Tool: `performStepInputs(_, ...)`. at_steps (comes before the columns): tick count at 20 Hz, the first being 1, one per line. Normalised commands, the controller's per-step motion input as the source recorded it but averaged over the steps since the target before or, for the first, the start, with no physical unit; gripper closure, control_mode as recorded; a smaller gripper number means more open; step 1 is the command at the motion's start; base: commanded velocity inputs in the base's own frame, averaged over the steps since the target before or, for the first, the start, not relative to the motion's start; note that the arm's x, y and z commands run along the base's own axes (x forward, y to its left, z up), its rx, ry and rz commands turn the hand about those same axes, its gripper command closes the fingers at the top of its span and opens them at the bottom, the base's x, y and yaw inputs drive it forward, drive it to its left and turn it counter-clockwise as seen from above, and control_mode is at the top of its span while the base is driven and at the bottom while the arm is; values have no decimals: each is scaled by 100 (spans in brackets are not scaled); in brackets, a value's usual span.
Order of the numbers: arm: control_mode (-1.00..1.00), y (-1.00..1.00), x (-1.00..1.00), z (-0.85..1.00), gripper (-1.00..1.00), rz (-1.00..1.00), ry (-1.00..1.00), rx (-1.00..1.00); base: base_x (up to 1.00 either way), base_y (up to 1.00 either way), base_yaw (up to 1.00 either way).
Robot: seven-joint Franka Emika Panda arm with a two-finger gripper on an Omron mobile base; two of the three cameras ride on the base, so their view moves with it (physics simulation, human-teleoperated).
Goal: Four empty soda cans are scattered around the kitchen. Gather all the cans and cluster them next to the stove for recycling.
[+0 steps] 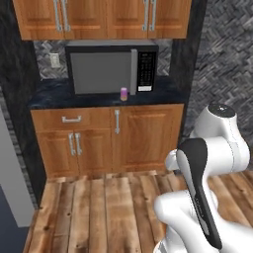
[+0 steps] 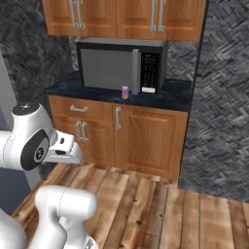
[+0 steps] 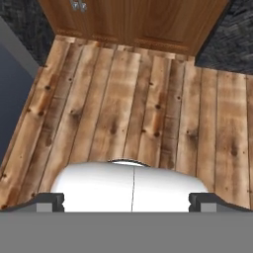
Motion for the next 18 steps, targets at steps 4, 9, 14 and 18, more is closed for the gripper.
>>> performStepInputs(4, 100, 0, 0, 0, -100, 0, 0, 0, 54, 26, -10)
performStepInputs(9, 100, 0, 0, 0, -100, 0, 0, 0, 55, 28, -10)
performStepInputs(14, 100, 0, 0, 0, -100, 0, 0, 0, 55, 32, -10)
performStepInputs(18, 100, 0, 0, 0, -100, 0, 0, 0, 54, 36, -11)
